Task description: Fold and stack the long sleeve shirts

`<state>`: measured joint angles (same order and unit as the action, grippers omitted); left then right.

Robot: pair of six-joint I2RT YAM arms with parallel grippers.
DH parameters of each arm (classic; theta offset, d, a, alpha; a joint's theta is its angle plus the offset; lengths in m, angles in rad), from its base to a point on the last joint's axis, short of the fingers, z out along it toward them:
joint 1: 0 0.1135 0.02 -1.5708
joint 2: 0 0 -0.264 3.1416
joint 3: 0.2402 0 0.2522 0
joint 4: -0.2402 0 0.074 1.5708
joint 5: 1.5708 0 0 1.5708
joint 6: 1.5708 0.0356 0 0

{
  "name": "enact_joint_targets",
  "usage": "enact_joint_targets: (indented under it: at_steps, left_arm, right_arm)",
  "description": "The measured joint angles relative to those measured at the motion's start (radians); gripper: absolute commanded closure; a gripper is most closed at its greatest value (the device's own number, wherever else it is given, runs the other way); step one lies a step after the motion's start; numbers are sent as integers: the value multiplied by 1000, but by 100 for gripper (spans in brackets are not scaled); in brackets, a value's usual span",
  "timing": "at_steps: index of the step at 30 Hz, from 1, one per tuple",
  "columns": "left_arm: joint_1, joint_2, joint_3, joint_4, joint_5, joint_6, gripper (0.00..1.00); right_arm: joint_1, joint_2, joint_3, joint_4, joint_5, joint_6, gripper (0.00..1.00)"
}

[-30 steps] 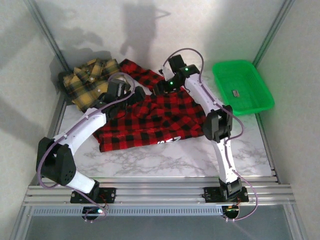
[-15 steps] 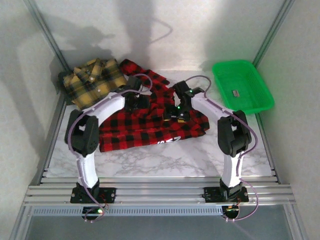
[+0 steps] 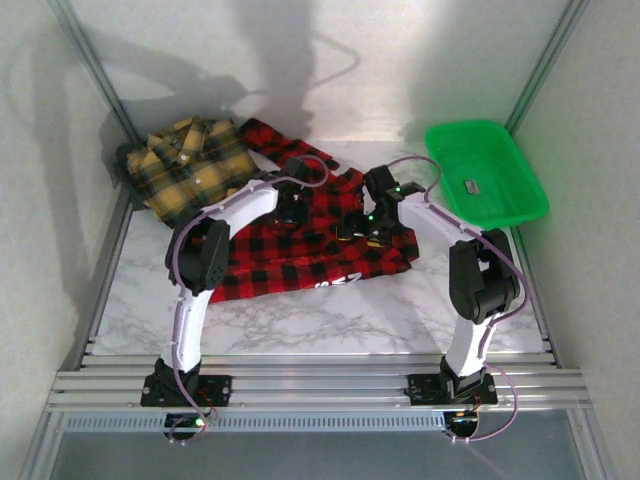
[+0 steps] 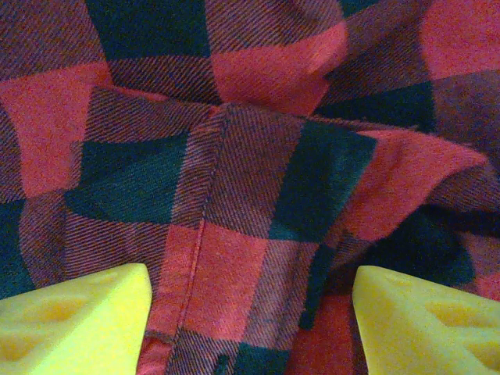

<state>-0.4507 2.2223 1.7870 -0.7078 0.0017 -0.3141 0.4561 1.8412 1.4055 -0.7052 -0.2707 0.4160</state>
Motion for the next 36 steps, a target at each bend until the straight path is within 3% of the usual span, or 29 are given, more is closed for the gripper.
enact_joint_targets:
  at_steps: [3, 8, 12, 18, 27, 36]
  left_arm:
    - [0, 28, 7, -5, -14, -1, 43]
    - [0, 64, 40, -12, -18, -4, 67]
    - [1, 64, 63, -16, -21, -8, 70]
    - [17, 57, 84, -19, 21, -47, 100]
    - [61, 41, 141, -16, 138, -125, 100]
    - [156, -18, 229, 140, 359, -360, 100]
  right_arm:
    - [0, 1, -2, 8, -10, 0, 19]
    - [-7, 5, -6, 14, -20, 0, 20]
    - [-18, 9, -8, 14, -21, 0, 21]
    - [-24, 28, -8, 15, -25, 0, 22]
    - [-27, 54, -18, 28, -40, 0, 22]
    - [-34, 94, -19, 41, 5, 0, 24]
